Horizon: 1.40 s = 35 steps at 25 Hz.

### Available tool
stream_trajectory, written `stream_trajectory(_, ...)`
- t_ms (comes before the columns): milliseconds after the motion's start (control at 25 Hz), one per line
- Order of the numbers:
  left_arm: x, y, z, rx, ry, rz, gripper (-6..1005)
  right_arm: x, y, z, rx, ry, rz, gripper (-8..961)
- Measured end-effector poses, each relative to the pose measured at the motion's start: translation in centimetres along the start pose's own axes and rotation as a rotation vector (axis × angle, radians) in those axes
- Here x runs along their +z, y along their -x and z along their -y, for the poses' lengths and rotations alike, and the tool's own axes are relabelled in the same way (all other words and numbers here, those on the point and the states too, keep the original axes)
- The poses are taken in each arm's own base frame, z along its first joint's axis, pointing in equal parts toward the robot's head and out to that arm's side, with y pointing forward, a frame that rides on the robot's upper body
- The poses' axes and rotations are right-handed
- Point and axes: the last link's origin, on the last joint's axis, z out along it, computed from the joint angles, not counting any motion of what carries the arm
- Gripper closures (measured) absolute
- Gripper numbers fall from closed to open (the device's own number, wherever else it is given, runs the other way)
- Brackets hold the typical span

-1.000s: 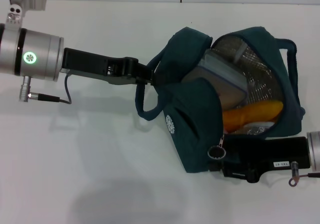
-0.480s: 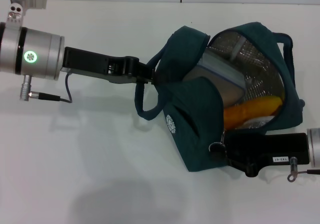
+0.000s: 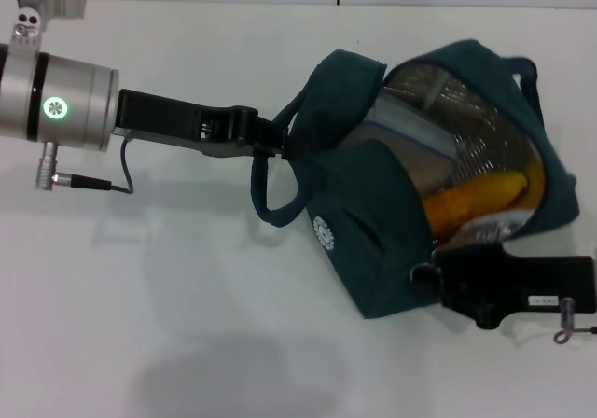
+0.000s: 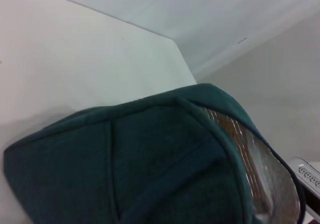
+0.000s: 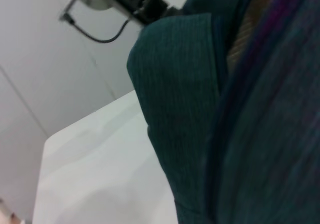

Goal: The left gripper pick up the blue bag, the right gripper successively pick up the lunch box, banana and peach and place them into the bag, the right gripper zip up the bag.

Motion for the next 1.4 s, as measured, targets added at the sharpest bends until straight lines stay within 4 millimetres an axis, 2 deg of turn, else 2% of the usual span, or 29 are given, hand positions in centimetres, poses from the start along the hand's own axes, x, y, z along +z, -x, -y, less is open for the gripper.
stream_trajectory(280,0.0,0.0,0.0,0.000,0.000,0.000,956,-2.8,0.5,-0.4,-0.004,-0.018,0.130,943)
stream_trajectory(440,0.2,-0.1,-0.1,0.002,0.002,0.002,956,-3.4,1.2,-1.0,-0.035,0.006,0.196,942)
stream_trajectory(760,0.2,0.0,-0.1,0.001,0.003,0.002,956,-3.1,0.2,-0.3,-0.003,-0.024,0.117,941)
stream_trajectory(920,0.2,-0.1,-0.1,0.002,0.002,0.002,957,-3.6,-0.2,0.0,0.039,-0.034,0.080,940)
stream_trajectory(1400,0.1,-0.3,-0.2,0.006,0.002,-0.004,956,-5.4,0.7,0.9,0.104,-0.050,0.035,938)
